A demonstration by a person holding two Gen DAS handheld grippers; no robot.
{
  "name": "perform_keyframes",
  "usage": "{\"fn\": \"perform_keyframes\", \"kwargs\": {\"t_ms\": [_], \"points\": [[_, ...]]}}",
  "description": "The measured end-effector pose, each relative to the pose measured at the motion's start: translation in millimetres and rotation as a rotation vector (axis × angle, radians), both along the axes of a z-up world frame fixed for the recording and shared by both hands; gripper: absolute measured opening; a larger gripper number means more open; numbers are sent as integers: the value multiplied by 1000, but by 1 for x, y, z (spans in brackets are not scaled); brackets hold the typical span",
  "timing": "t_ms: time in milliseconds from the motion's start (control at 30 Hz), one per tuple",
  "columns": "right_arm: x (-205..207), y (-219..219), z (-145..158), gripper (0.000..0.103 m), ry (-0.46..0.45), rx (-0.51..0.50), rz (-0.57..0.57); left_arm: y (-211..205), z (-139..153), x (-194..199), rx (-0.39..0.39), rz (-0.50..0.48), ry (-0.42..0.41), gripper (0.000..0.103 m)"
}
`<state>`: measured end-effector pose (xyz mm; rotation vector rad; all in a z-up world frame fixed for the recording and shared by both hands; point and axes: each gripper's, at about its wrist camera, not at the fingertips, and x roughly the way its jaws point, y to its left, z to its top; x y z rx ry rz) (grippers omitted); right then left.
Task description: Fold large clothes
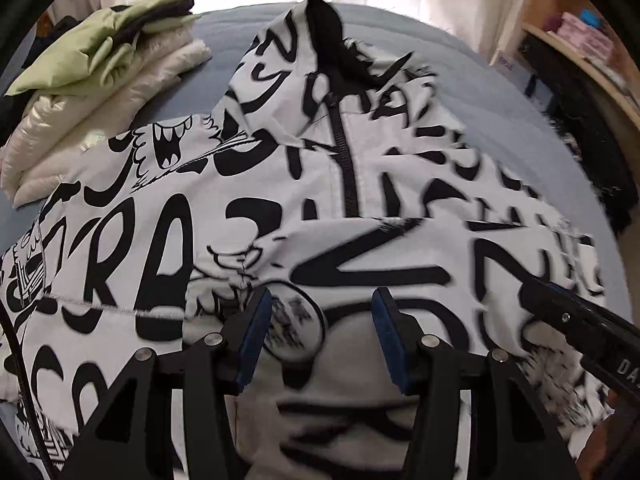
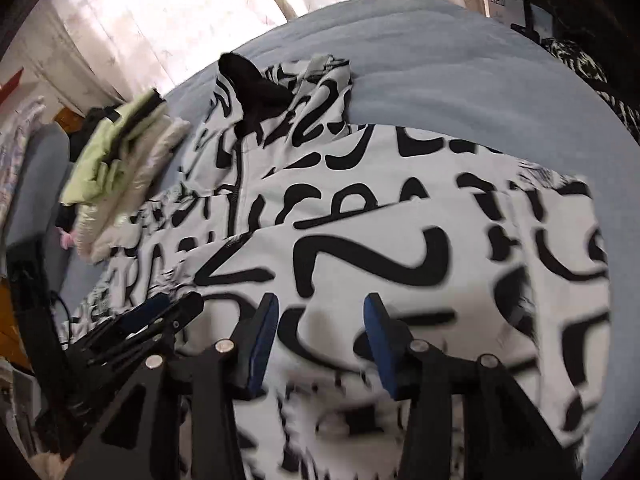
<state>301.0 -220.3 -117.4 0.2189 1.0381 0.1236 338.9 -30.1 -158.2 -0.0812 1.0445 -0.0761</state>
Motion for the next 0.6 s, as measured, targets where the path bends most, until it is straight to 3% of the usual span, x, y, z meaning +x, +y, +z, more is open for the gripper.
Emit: {"fn": "perform_keyframes", "kwargs": {"t_ms": [67, 200, 233, 300, 400, 500, 600], "points": [[7, -14, -10, 44, 12, -54, -44, 5, -10, 8, 25, 20, 10, 50], [8, -75, -19, 43, -15, -80, -160, 18, -17, 12, -47, 3, -4, 49], [4, -92, -18, 34, -29, -66, -179, 18, -17, 11, -42, -6, -11, 47], [-5, -120, -19, 27, -31, 71, -187, 15, -17, 8, -20, -21, -25, 47], [-18, -135, -12, 31, -29, -86, -286, 11, -13, 4, 12, -17, -22, 47], [-30, -150, -11, 32, -1, -59, -333, 13, -6, -2, 49, 13, -22, 48], [-46, -155, -4, 33, 11, -50, -346, 18, 5, -13, 34, 9, -30, 48]]}}
